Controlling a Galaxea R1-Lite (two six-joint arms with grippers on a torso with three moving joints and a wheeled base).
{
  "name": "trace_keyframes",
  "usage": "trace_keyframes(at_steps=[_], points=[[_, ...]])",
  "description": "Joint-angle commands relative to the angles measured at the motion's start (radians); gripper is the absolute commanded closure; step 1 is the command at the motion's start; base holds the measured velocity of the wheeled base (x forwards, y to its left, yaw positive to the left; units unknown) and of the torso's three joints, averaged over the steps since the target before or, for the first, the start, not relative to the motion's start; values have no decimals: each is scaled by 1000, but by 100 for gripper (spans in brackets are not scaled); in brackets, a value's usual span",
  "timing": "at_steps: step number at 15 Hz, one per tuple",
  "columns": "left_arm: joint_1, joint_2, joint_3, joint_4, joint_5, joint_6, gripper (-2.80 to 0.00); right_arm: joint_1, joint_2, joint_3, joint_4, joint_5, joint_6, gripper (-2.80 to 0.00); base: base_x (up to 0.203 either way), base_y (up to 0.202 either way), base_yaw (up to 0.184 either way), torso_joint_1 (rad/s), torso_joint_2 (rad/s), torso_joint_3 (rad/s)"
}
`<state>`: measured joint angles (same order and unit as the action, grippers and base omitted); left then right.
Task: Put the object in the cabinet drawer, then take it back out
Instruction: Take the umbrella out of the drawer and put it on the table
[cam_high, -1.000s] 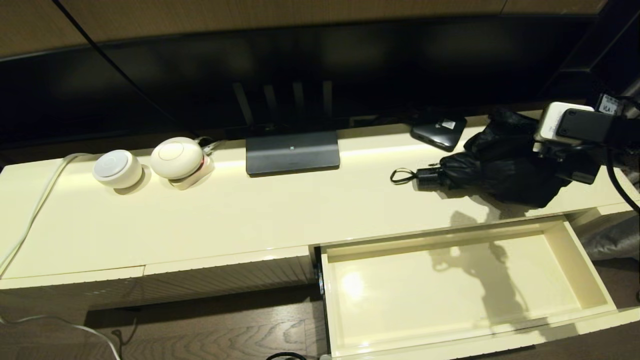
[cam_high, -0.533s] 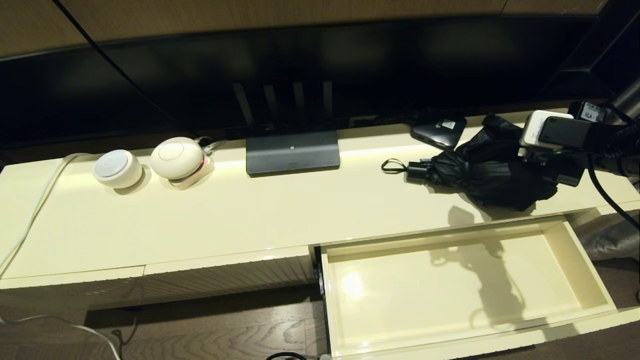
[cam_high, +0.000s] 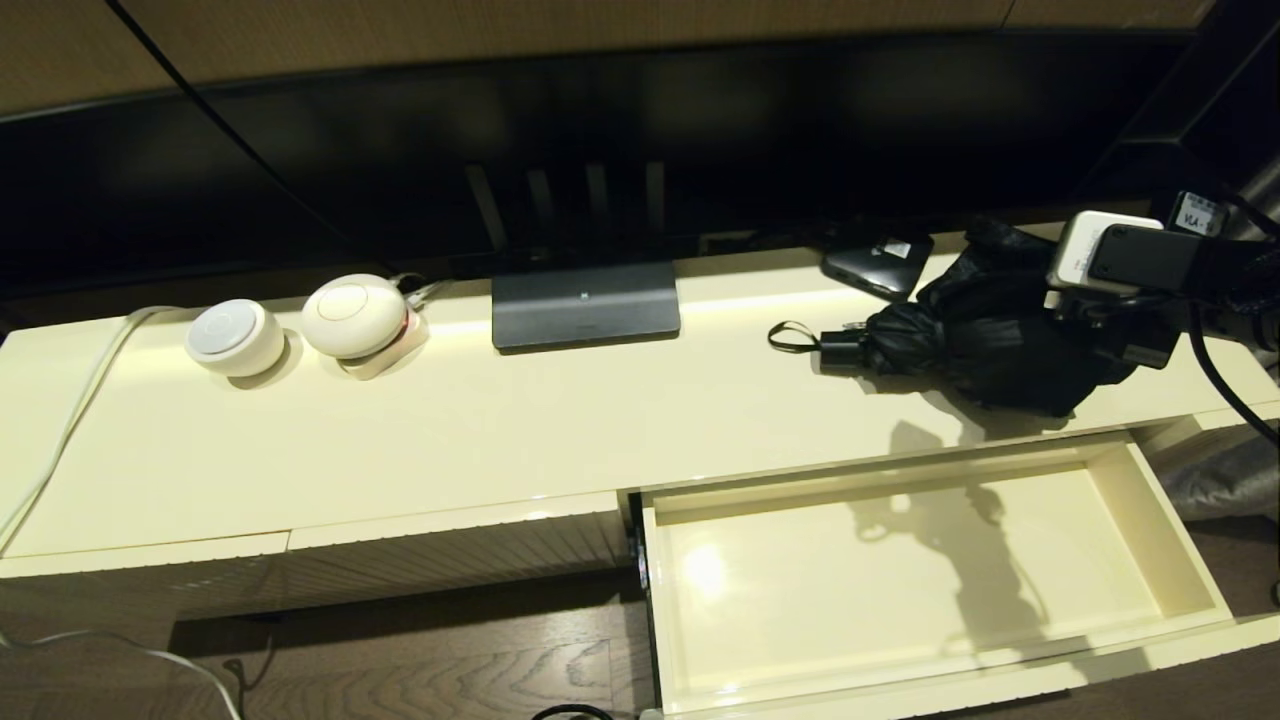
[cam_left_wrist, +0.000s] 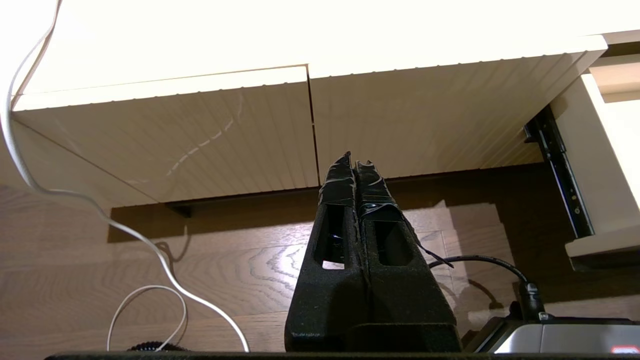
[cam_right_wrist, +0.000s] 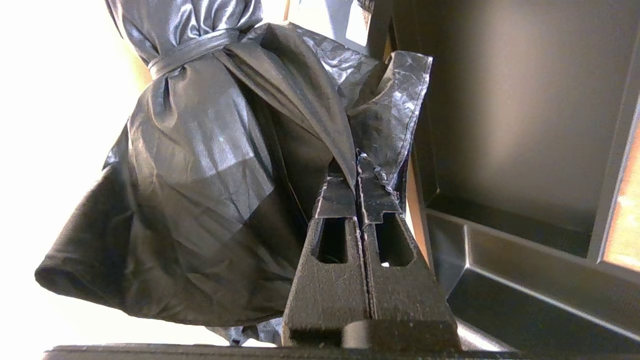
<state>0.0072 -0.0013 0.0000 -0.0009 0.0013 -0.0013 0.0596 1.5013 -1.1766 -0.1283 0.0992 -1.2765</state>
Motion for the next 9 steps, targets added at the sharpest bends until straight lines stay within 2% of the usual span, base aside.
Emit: trace_keyframes(at_steps=[1,7,9], points=[[0,0,3,-1,0,0,0,0,2,6,-1,-1,-7,-280,0,0,0,0,0,0],[0,1,3,-1,0,0,0,1,-19,19,11,-14,-10,-280,0,0,0,0,0,0],[0,1,3,-1,0,0,0,23,-99,26,35,-15,-9,-280,0,0,0,0,0,0]])
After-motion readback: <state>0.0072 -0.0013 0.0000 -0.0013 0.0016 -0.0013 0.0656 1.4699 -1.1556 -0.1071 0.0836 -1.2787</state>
